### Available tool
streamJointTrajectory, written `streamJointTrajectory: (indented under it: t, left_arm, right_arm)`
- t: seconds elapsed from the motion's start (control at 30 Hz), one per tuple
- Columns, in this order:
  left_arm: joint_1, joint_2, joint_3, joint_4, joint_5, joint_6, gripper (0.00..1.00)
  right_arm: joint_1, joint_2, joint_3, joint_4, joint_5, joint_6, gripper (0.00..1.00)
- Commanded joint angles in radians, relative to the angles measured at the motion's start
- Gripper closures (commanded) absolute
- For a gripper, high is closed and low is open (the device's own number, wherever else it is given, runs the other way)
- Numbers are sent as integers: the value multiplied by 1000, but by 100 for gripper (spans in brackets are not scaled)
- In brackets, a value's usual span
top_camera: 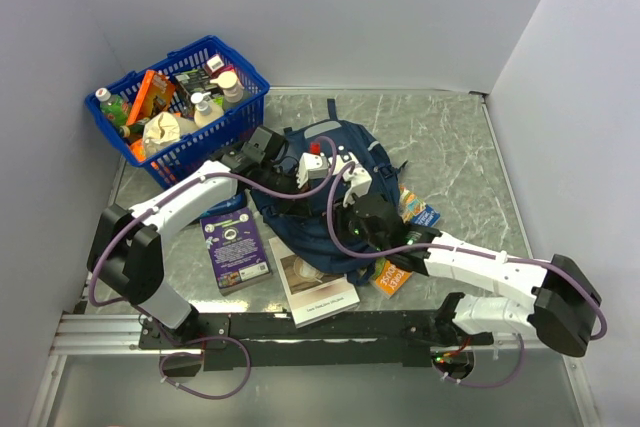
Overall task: Pack the student bag
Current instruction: Zip the student bag at the center of the board.
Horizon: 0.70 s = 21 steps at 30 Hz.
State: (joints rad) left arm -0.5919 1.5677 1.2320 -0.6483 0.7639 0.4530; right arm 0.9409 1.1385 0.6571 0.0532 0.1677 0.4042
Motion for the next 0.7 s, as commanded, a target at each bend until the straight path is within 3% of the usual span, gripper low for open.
streamJointTrajectory:
  t: [0.0,0.43,0.53,0.57,0.63,0.67]
  left_arm:
    - [-16,-57,37,18,92,-2,99]
    - [-16,-52,64,-1,92,15,99]
    - [-14,-49,73,-7,94,15,99]
    - [-14,-49,76,-8,92,16,99]
    - [-16,-51,78,-10,84,18,99]
    - [-16,-51,80,-14,83,21,99]
  right_arm:
    - [25,18,41,-16,65,19,60]
    - [73,56,55,-73,118,65,60]
    - [73,56,56,-98,144,71,77]
    - [73,55,62,-110,156,71,90]
    - [73,32,58,-110,167,68,100]
    - [73,21,53,-104,173,68,100]
